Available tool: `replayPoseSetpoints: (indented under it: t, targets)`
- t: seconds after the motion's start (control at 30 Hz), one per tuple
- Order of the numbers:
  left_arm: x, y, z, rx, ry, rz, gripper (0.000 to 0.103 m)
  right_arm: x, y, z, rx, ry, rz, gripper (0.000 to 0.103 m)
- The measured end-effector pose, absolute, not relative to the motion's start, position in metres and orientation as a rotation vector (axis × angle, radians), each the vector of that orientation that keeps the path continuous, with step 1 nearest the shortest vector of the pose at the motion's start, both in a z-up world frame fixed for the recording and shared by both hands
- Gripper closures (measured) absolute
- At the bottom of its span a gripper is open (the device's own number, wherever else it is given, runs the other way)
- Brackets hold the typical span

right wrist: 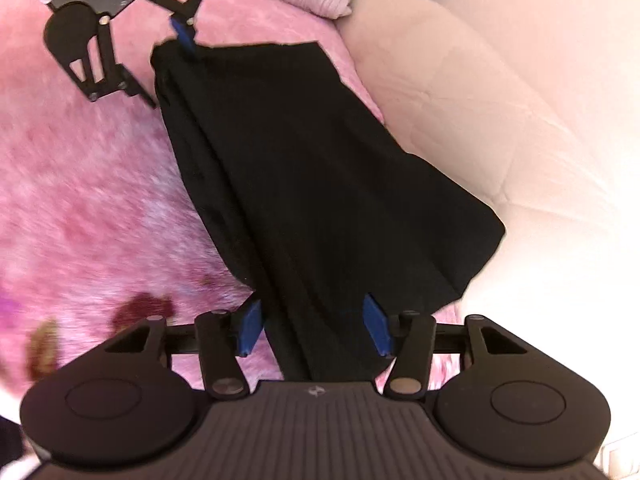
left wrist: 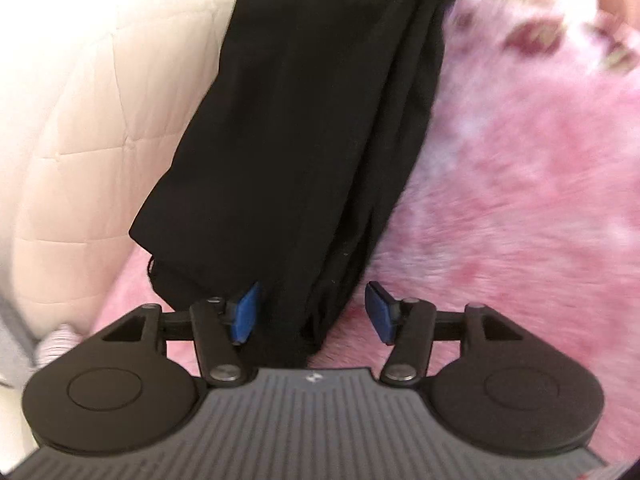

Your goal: Fold clothes

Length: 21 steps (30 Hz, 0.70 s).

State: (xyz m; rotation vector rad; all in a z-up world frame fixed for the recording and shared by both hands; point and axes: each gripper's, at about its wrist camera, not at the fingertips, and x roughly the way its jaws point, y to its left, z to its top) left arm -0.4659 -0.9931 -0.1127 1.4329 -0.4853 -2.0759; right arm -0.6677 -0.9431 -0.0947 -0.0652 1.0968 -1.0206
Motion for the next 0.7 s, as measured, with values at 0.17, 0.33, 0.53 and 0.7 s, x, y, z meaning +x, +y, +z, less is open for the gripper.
replayPoseSetpoints:
  t: [0.17,0.33,0.53,0.7]
  targets:
    - [-0.446,-0.999,-0.061,1.280,-0.411,-2.151,0.048,-0.691,-0.953,-0.053,0.053,0.971,-1.094,0.076]
    - [-0.451,-1.065,-0.046,1.141,-0.319,-2.022,0.060,-0.722,-1.044,-0.034,0.186,0.849,-1.281,0.096]
    - [-0.479,-1.144,-0.072,1.148,-0.208,-1.944,0.066,-0.737,-1.130,-0.061,0.228,0.817,-1.350,0.099]
    - [-0.494,-1.171,-0.107,1.190,-0.229,-1.924,0.066,-0.764,-1.180,-0.109,0.412,0.832,-1.357,0.103]
